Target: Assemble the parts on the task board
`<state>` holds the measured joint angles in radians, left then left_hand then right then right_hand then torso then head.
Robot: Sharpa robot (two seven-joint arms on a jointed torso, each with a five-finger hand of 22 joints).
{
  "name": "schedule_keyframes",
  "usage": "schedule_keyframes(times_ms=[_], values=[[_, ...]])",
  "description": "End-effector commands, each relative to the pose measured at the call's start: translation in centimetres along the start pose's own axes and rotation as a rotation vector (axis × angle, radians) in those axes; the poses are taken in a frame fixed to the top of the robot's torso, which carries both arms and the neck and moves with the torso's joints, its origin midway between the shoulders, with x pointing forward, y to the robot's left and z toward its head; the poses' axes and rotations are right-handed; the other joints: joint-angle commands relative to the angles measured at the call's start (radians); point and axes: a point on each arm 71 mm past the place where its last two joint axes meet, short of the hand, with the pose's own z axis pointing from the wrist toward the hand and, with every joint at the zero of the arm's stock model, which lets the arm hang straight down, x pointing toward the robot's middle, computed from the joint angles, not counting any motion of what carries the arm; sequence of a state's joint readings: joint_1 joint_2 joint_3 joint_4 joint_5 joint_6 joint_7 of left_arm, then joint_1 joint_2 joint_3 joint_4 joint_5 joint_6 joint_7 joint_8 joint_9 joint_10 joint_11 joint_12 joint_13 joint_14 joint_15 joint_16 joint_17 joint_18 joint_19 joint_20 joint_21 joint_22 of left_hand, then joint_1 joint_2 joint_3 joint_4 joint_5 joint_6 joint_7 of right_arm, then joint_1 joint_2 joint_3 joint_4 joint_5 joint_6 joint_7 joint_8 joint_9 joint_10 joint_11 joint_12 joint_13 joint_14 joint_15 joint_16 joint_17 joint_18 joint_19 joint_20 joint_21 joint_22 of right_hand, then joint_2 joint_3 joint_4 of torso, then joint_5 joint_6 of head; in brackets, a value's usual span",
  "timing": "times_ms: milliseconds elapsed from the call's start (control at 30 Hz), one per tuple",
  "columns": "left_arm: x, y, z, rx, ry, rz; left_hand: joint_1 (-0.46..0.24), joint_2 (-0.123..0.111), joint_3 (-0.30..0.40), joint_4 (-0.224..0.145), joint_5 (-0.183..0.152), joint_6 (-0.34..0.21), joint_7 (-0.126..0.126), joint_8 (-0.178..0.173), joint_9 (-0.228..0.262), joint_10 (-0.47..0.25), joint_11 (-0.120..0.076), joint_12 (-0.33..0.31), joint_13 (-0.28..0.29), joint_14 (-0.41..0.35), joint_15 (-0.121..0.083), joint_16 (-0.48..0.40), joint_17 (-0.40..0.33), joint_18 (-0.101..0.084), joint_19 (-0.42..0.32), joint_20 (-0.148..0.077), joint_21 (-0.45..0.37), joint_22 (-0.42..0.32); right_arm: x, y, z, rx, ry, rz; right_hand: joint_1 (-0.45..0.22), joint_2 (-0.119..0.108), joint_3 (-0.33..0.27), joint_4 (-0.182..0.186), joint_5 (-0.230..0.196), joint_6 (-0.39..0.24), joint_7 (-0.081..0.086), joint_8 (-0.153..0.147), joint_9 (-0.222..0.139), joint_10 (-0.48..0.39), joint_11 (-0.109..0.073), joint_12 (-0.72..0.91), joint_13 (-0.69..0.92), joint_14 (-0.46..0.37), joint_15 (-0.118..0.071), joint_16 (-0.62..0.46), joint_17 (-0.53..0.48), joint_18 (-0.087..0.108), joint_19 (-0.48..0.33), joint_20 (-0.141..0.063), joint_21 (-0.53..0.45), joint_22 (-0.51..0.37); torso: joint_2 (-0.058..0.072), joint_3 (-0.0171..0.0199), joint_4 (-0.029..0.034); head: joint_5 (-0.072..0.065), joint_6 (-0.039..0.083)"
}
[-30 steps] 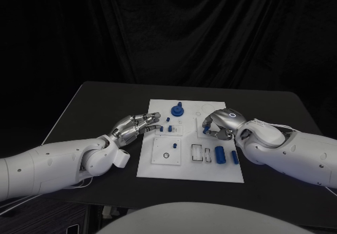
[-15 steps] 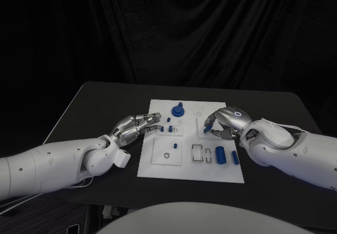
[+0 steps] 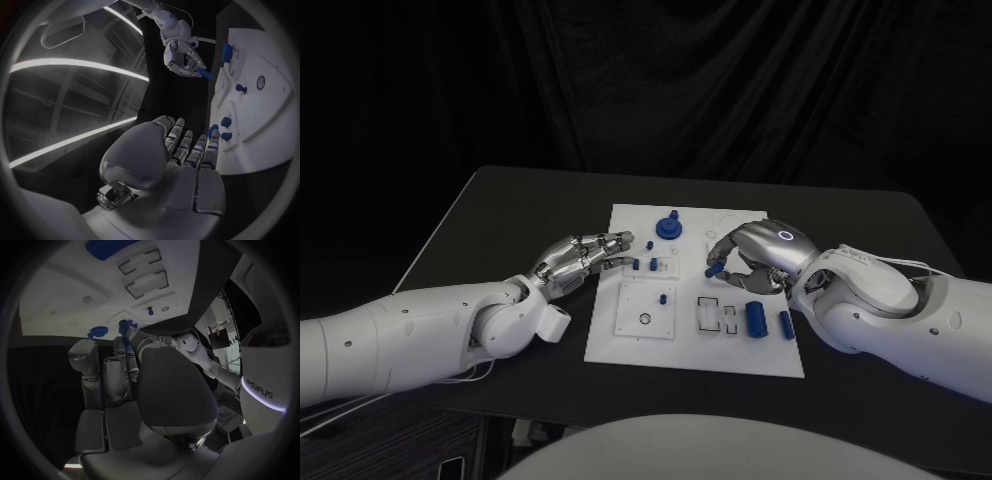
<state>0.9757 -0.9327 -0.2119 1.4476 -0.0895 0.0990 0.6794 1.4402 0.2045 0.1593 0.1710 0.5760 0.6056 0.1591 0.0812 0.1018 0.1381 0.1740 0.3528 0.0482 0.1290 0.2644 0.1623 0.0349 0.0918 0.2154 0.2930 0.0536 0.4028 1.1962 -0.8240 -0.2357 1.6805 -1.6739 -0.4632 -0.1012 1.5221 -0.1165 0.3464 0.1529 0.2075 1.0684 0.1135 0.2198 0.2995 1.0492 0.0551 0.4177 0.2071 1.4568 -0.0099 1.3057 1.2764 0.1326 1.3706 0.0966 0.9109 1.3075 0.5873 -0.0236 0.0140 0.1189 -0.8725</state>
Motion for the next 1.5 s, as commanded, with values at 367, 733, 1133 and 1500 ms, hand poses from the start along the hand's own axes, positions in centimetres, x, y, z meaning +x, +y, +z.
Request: schedule_keyframes(times_ms=[367,733,1133,1500], values=[[0.2,-0.5,0.1,0.080,0.004,-0.010,-0.011,-0.001,0.010,0.002,0.001,0.004,0.006,0.005,0.001,0.002,0.009,0.007,0.001,0.003,-0.006,0.005,0.001,-0.008,0.003,-0.001,0.002,-0.002,1.6,5.9,3.1,-0.163,0.096,-0.075,-0.003,0.006,-0.002,-0.007,0.000,0.016,-0.005,0.008,0.068,0.019,-0.004,-0.008,-0.003,0.001,-0.010,0.001,0.001,-0.015,0.001,-0.010,-0.006,0.109,0.002,0.0008,0.0008,0.009,0.000],[0.3,-0.3,0.4,0.079,0.009,-0.012,-0.015,-0.002,0.012,0.004,0.000,0.005,0.006,0.006,0.002,0.003,0.010,0.009,0.001,0.003,-0.006,0.005,0.001,-0.008,0.003,-0.001,0.002,-0.003,3.5,8.2,4.8,-0.233,0.122,-0.101,-0.001,0.006,-0.002,-0.009,0.001,0.012,-0.004,0.006,0.071,0.021,-0.004,-0.012,-0.004,0.000,-0.010,-0.002,-0.002,-0.015,0.000,-0.011,-0.009,0.109,0.002,0.0003,0.0015,0.007,0.000],[0.4,-0.3,0.5,0.078,0.012,-0.014,-0.018,-0.002,0.014,0.006,-0.001,0.004,0.006,0.006,0.001,0.003,0.010,0.009,0.001,0.003,-0.007,0.005,0.001,-0.007,0.003,-0.001,0.002,-0.004,5.6,9.0,5.4,-0.246,0.145,-0.089,0.001,0.005,-0.001,-0.013,0.001,0.009,-0.003,0.004,0.073,0.023,-0.004,-0.015,-0.006,-0.001,-0.011,-0.005,-0.005,-0.015,-0.002,-0.011,-0.012,0.108,0.002,-0.0008,0.0042,0.003,0.000],[0.4,-0.2,0.6,0.076,0.016,-0.016,-0.018,-0.002,0.015,0.007,-0.001,0.004,0.006,0.006,0.001,0.003,0.010,0.008,0.001,0.002,-0.007,0.004,0.001,-0.007,0.003,-0.001,0.002,-0.003,6.3,9.0,5.4,-0.241,0.147,-0.081,0.002,0.005,-0.001,-0.014,0.002,0.008,-0.003,0.004,0.073,0.024,-0.004,-0.016,-0.006,-0.001,-0.011,-0.004,-0.003,-0.015,-0.001,-0.011,-0.010,0.108,0.002,0.0008,0.0019,0.003,0.000]])
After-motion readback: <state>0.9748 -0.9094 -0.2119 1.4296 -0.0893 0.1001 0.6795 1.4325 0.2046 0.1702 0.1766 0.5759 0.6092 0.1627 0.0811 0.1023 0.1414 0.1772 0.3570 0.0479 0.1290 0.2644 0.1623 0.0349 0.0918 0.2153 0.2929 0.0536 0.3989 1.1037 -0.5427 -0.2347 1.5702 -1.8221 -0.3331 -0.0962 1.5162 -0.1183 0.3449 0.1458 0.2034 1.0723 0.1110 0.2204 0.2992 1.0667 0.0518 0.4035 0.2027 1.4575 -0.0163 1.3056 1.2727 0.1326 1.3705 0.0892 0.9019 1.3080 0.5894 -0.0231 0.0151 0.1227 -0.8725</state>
